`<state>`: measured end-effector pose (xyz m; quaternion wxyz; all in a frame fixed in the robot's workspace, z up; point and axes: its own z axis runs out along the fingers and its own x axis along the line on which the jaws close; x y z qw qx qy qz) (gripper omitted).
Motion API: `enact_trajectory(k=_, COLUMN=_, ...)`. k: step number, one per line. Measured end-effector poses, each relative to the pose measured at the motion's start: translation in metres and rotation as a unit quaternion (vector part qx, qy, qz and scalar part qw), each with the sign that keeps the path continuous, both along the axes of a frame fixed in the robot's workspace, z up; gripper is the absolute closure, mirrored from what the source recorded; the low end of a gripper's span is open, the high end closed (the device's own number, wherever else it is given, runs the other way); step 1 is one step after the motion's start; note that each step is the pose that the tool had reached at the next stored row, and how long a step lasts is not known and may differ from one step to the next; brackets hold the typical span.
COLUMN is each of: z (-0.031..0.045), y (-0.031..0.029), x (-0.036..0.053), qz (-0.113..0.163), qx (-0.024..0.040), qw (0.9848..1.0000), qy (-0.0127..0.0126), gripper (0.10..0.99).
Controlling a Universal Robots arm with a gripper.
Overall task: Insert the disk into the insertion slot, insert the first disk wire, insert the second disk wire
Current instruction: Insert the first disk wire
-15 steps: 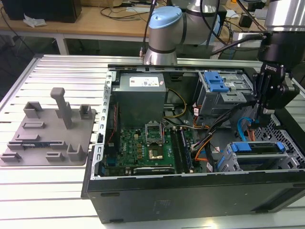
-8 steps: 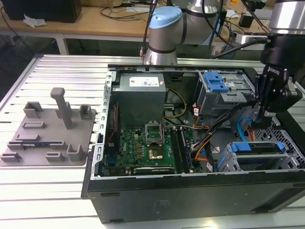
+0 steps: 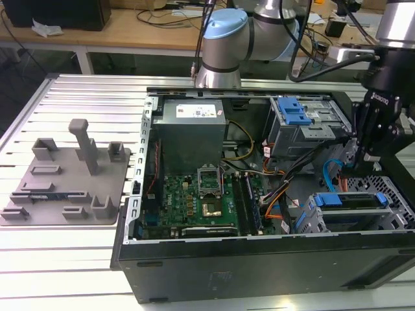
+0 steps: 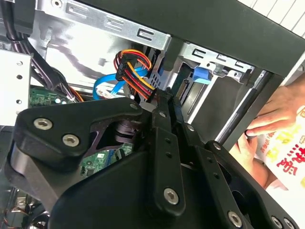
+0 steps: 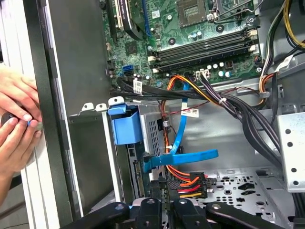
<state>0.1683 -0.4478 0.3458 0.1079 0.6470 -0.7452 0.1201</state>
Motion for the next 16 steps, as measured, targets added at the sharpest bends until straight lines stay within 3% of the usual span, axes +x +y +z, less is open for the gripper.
enact_trajectory(k=11, z=0.0001, y=-0.0085, x=0.0016, qz=0.019, qx=0.0041, qw=0.9998, qy=0.0068, gripper=0.922)
enact_trajectory(k=16, z=0.0001, y=-0.0219, x=0.0019, qz=0.019, qx=0.0111, qw=0.9997, qy=0.0069, gripper=0.922)
